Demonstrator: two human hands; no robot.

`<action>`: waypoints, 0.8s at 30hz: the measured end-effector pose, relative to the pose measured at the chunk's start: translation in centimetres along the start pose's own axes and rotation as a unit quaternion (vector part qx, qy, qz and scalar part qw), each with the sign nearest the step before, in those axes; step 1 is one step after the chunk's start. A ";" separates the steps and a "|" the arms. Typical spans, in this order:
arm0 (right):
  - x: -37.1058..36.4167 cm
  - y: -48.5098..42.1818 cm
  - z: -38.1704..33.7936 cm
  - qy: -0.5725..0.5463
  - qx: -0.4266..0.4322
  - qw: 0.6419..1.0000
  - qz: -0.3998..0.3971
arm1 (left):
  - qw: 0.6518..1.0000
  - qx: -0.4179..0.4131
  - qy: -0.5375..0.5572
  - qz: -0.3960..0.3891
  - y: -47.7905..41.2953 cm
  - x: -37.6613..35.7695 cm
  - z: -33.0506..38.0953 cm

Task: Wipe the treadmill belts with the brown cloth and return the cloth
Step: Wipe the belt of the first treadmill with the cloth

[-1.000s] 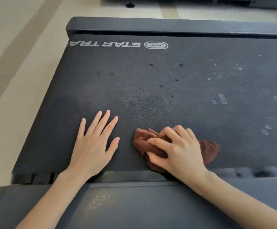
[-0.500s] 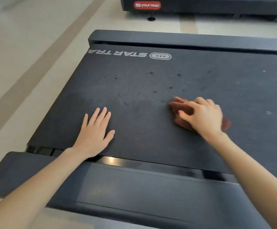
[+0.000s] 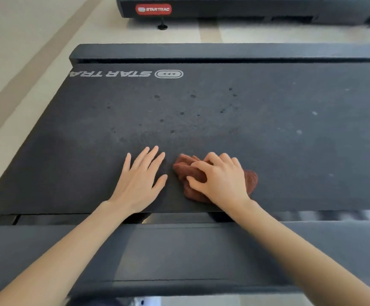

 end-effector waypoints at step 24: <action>7.5 8.2 19.3 0.155 -0.427 0.890 0.028 | 0.981 -0.194 0.015 0.022 -6.2 -2.4 8.9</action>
Point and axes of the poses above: each hand's wrist, its own y-axis away from the middle knuckle, its own x-axis out of the back of the hand, z = x × y, the point moved 3 cm from there along -y, towards the middle knuckle
